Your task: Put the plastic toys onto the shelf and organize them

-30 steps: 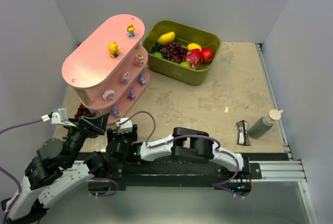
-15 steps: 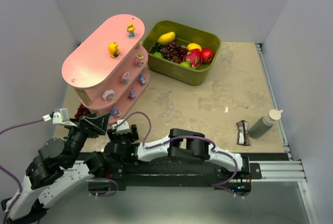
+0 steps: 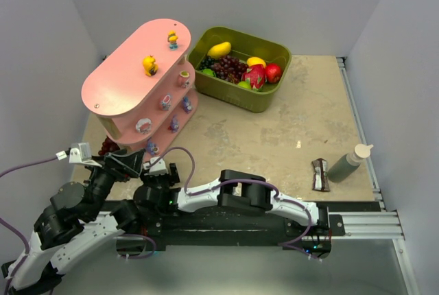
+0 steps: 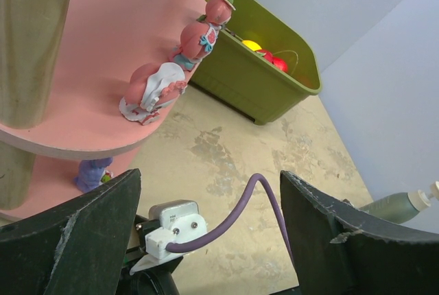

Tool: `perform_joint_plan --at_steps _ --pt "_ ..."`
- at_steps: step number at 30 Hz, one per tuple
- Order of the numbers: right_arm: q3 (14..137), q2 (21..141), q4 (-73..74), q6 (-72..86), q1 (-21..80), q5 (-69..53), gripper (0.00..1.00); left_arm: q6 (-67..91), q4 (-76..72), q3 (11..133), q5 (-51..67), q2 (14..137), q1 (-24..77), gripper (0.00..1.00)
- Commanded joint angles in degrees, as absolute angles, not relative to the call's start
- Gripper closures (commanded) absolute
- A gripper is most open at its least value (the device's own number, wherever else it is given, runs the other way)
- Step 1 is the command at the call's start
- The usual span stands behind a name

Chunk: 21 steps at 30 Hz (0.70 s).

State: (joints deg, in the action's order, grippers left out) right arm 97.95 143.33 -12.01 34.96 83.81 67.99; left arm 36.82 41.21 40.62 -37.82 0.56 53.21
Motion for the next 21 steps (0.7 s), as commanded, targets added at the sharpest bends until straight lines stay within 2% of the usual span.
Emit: perform_joint_plan --at_steps 1,12,18,21 --pt "95.98 149.50 -6.85 37.27 83.23 60.12 0.22 35.60 39.55 40.52 -38.76 -1.41 53.09 0.14" --pt "99.32 151.26 -7.12 35.77 82.88 59.24 0.26 35.77 39.73 40.52 -38.94 -1.58 53.09 0.14" --pt "98.17 150.47 -5.98 37.88 82.35 58.80 0.38 35.86 39.81 40.52 -39.02 -1.76 53.09 0.14" --pt "97.82 149.94 -5.45 38.58 82.18 58.27 0.48 35.86 39.73 40.52 -39.02 -1.76 53.09 0.14"
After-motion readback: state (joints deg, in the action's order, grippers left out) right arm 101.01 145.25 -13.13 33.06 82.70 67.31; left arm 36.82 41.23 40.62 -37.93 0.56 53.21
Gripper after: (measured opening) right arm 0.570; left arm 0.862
